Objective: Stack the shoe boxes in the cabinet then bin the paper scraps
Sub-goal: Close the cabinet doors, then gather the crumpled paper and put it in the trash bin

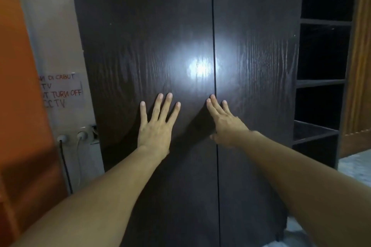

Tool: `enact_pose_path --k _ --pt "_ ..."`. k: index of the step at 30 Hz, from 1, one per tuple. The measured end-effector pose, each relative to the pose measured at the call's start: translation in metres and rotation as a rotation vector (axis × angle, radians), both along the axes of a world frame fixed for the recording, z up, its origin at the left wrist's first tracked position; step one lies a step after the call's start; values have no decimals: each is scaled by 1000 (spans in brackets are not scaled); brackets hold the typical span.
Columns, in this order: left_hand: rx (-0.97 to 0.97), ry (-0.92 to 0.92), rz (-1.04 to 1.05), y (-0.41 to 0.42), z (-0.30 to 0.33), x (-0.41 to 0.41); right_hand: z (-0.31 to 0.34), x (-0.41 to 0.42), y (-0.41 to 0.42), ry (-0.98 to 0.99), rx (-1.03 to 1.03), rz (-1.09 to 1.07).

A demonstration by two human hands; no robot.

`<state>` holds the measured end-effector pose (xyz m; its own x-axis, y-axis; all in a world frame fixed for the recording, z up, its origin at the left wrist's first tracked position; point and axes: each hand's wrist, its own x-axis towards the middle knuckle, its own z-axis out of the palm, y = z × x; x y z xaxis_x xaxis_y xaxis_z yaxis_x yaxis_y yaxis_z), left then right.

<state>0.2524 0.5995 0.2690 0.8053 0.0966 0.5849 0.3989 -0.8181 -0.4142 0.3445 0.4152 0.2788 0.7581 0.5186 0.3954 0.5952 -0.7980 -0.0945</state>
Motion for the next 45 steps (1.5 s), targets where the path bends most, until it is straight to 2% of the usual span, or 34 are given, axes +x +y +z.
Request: enact_pose_path --k 4,9,16,24,30,38,41,45 --pt "-93 43 20 -16 -2 -1 5 -7 -14 39 -53 51" --pt "-185 218 -52 -44 -25 -12 -20 -23 -46 131 -109 14" --pt "-344 559 -290 -105 -78 -8 -76 -32 -128 329 -114 -205" --pt "-378 744 -543 -216 -145 41 -157 -21 -257 468 -166 -429" --pt "-421 812 -701 -303 -208 94 -228 5 -328 530 -98 -567" --pt "-432 887 -787 -370 -276 137 -310 39 -364 430 -100 -650" --pt "-448 911 -790 -378 -291 147 -325 45 -360 351 -95 -696" --pt "-437 917 -794 -377 -303 149 -333 40 -350 346 -54 -721"
